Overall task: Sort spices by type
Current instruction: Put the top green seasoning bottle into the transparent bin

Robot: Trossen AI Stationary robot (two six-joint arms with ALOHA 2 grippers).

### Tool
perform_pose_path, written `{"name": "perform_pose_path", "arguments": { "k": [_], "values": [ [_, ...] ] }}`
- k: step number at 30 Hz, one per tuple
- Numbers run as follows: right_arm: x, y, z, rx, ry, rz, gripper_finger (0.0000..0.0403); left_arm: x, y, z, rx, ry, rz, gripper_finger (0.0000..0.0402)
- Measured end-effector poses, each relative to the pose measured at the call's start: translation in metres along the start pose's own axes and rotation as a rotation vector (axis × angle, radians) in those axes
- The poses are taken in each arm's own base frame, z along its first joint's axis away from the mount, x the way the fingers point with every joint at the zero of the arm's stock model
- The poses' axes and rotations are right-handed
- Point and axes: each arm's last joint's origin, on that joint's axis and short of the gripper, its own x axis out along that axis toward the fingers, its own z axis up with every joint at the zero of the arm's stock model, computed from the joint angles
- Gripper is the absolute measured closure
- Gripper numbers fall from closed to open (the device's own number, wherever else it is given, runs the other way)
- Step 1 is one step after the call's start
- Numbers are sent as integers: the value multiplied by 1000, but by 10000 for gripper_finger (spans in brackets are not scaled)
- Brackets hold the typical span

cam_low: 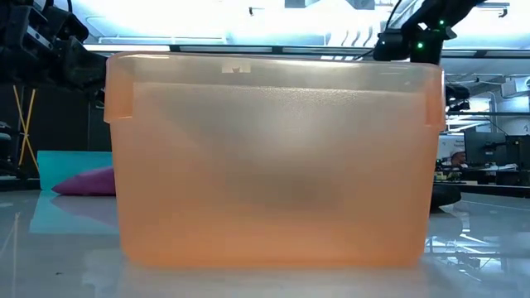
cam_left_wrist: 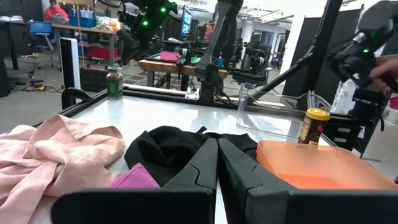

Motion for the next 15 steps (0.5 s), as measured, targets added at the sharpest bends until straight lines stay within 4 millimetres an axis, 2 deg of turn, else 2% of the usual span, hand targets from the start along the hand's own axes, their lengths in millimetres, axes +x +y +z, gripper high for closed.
{"name": "perform_pose_path", "arguments": {
  "k": [10, 15],
  "values": [
    [6, -3, 16, 70, -60, 39, 181, 0, 0, 0, 0, 0, 0, 401],
    [17, 3, 15, 77, -43, 14, 181, 0, 0, 0, 0, 0, 0, 401]
  ]
}}
